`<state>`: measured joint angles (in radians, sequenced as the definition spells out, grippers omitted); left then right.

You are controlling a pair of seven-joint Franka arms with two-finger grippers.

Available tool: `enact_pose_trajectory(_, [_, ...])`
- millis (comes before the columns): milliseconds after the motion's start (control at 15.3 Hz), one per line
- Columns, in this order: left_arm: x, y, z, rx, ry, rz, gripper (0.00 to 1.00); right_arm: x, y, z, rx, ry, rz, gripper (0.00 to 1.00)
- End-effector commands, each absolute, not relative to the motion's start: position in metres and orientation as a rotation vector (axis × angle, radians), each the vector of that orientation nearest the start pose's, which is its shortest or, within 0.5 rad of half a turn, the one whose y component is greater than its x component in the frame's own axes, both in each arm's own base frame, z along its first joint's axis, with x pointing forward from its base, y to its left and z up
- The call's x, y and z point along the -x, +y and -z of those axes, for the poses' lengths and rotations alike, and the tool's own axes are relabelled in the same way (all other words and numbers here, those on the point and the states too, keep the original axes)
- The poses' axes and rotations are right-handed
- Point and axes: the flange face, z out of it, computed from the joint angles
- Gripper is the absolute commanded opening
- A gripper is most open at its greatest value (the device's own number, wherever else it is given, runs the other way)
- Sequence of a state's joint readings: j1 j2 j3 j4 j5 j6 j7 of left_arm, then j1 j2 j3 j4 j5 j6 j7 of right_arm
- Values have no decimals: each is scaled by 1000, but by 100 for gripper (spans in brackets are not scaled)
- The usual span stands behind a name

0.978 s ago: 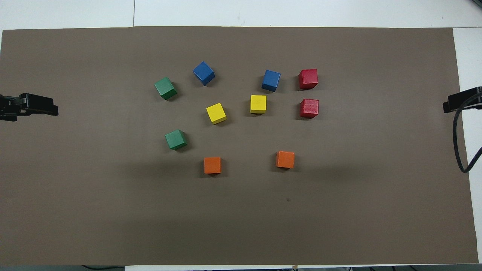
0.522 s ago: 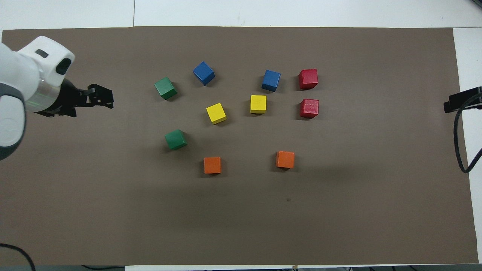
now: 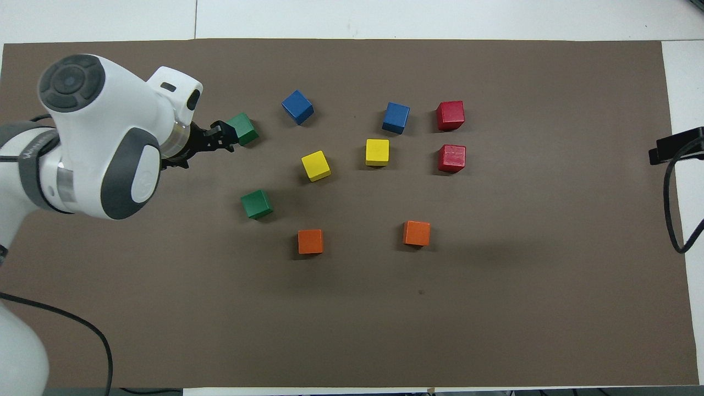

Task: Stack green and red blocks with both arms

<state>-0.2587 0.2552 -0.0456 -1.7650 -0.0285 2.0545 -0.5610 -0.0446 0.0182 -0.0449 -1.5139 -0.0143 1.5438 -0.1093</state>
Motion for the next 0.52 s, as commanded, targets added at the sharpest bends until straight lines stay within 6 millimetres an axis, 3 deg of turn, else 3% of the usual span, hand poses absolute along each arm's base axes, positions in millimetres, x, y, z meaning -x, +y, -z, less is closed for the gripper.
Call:
enact_pose_trajectory(0, [-605, -203, -386, 3141, -460, 2, 100, -550, -47, -642, 3153, -84, 20, 100])
enact_pose_trajectory(130, [-585, -215, -351, 3114, -506, -53, 100, -550, -41, -640, 3151, -111, 13, 100])
enact_pose_trajectory(326, [-579, -216, -343, 3107, -574, -36, 100, -544, -30, -633, 3136, -108, -9, 100])
enact_pose_trajectory(457, [-575, -217, -340, 3102, -574, -52, 100, -536, -15, -615, 3124, 55, -40, 100])
